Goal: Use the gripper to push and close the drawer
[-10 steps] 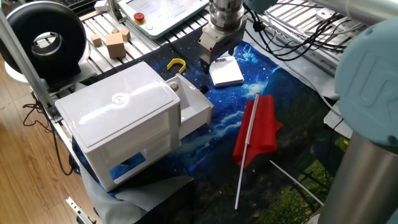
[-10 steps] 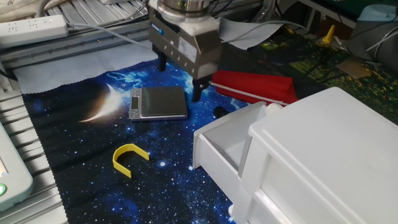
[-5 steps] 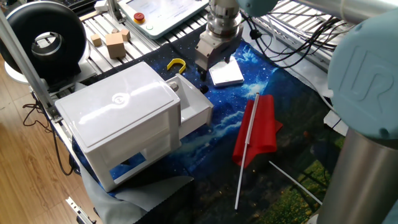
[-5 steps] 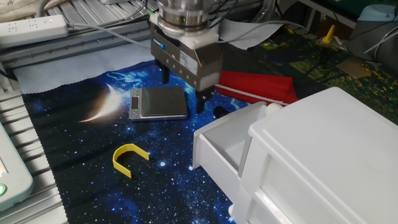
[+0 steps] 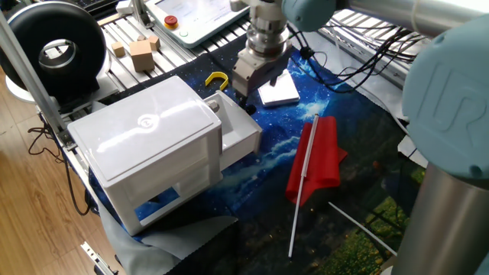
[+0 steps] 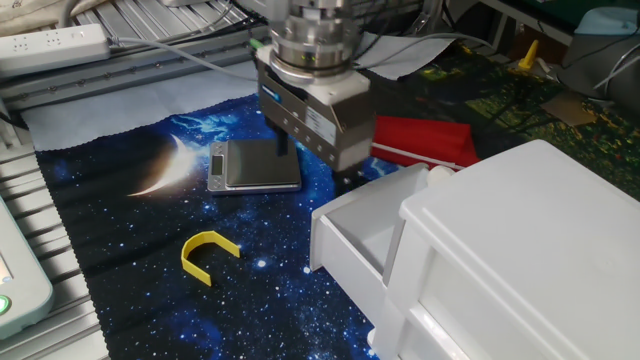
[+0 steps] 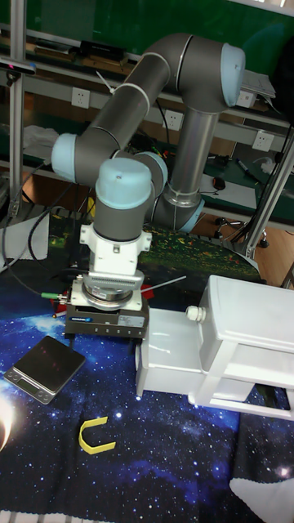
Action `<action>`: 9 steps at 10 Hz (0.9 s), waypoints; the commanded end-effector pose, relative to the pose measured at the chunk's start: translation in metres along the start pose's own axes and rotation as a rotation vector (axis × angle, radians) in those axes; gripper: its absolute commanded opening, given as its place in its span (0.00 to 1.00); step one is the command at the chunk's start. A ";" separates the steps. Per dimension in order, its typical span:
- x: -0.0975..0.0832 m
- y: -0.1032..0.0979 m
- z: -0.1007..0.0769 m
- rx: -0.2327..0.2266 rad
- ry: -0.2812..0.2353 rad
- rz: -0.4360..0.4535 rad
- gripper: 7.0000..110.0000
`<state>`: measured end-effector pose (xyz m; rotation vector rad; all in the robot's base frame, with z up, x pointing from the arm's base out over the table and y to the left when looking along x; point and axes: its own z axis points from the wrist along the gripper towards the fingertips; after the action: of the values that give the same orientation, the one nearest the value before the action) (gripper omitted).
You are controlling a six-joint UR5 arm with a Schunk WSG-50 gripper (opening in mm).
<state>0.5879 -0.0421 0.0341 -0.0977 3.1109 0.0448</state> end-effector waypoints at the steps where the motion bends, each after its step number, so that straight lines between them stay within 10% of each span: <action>1: -0.001 0.034 -0.003 -0.028 -0.006 0.034 0.99; 9: -0.006 0.088 -0.016 -0.167 -0.027 0.054 0.99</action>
<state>0.5861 0.0299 0.0475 -0.0348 3.0895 0.2308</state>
